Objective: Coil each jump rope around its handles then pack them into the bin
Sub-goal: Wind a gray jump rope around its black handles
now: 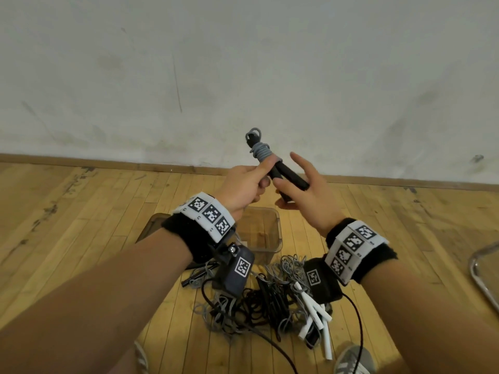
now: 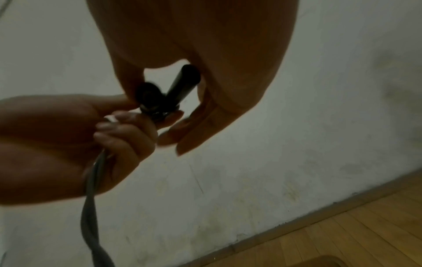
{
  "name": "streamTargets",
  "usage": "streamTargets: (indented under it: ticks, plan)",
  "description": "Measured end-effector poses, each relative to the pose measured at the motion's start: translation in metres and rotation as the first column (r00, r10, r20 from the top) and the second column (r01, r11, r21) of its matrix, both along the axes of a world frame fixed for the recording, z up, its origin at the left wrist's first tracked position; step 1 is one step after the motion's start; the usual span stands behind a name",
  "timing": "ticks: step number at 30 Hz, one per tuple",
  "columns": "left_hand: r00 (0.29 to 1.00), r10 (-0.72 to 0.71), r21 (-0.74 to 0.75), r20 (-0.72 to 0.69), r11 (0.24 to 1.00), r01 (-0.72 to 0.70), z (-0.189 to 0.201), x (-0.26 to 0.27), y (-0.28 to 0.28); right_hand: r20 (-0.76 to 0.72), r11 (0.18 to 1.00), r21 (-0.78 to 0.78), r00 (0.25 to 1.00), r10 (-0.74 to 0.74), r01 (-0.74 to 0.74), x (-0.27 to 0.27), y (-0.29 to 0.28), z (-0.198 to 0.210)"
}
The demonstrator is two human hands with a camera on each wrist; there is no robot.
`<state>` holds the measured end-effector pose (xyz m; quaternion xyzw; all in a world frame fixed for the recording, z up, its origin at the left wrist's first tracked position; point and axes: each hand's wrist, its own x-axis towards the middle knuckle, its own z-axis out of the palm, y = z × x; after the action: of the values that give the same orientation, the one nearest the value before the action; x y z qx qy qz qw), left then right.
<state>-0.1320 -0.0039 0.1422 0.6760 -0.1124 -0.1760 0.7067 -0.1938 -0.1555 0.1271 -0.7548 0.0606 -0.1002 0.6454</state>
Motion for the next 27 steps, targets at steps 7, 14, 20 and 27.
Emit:
streamTargets:
  ticks: [7, 14, 20, 27]
  plan:
    - [0.990, -0.027, 0.182, 0.141, 0.983, 0.000, -0.006, 0.002, 0.001, -0.084, 0.989, -0.027, 0.986, 0.145, -0.148, -0.003, -0.005, 0.013]
    - [0.974, 0.008, 0.218, 0.225, 0.974, -0.058, -0.003, 0.004, 0.001, 0.030, 0.925, -0.381, 0.999, 0.014, -0.001, 0.004, -0.020, 0.010]
    - [0.991, -0.096, 0.094, 0.088, 0.992, 0.088, -0.005, 0.001, -0.003, 0.077, 0.893, -0.432, 0.992, -0.103, 0.126, 0.006, -0.037, 0.013]
    - [0.993, -0.083, 0.073, 0.079, 0.994, 0.078, 0.000, -0.003, 0.001, 0.137, 0.737, -0.660, 0.988, -0.069, 0.142, 0.001, -0.039, 0.010]
